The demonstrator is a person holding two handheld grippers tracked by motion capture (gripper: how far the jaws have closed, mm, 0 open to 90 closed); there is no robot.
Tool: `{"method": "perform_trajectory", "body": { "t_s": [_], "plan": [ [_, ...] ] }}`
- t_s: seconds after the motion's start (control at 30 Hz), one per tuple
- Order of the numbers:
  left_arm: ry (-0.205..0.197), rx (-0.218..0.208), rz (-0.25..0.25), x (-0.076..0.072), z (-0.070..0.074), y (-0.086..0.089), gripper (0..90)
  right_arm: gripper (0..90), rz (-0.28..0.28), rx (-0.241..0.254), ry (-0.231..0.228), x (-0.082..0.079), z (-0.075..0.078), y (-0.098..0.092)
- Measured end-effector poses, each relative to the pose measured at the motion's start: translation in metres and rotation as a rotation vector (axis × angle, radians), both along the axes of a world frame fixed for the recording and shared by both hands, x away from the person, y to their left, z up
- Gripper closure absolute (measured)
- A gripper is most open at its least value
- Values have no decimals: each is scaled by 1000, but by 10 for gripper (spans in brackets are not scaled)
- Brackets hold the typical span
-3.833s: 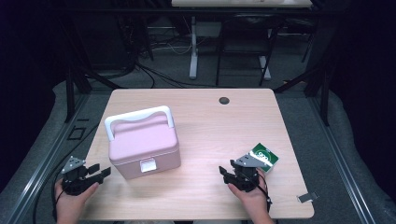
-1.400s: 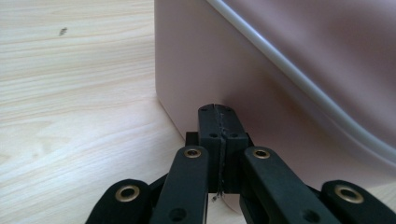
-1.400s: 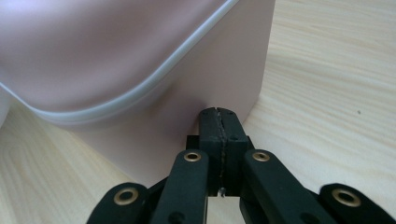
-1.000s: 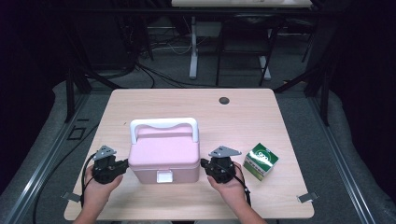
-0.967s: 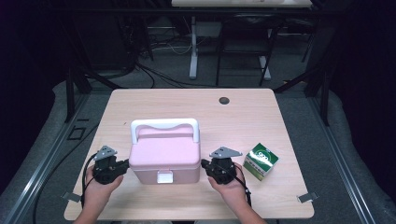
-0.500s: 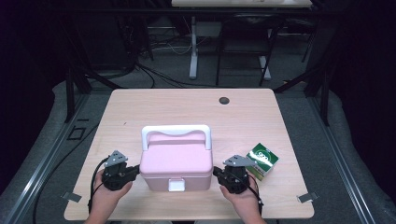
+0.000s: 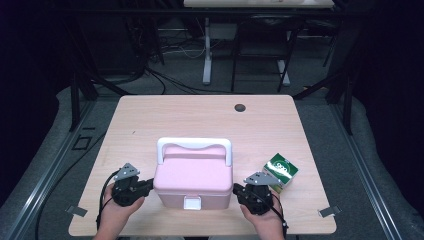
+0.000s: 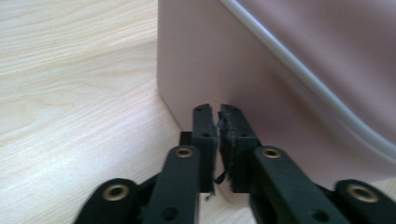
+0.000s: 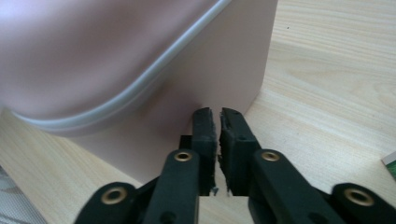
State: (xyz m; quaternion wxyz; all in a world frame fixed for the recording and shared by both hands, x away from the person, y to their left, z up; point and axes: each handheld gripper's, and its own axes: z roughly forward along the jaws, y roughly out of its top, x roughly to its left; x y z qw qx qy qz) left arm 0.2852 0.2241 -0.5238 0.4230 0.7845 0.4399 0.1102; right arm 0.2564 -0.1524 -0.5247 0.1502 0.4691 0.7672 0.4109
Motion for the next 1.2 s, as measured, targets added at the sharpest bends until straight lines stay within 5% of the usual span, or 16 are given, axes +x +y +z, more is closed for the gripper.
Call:
{"method": "perform_trajectory", "body": {
  "t_s": [0.2, 0.37, 0.47, 0.83, 1.2],
  "plan": [
    [23, -23, -34, 6, 8, 11, 703, 760, 9, 29, 13, 7, 2, -6],
    [0, -20, -16, 10, 25, 20, 628, 714, 15, 35, 2, 13, 15, -12],
    [-15, -24, -12, 12, 45, 25, 617, 662, 8, 42, -13, 19, 34, -19],
    [-47, -14, -47, 16, 84, 19, 567, 608, 48, 83, -23, 29, 77, -25],
    [-23, -12, -95, 29, 87, -7, 533, 566, 93, 100, -23, 39, 86, -9]
  ]
}}
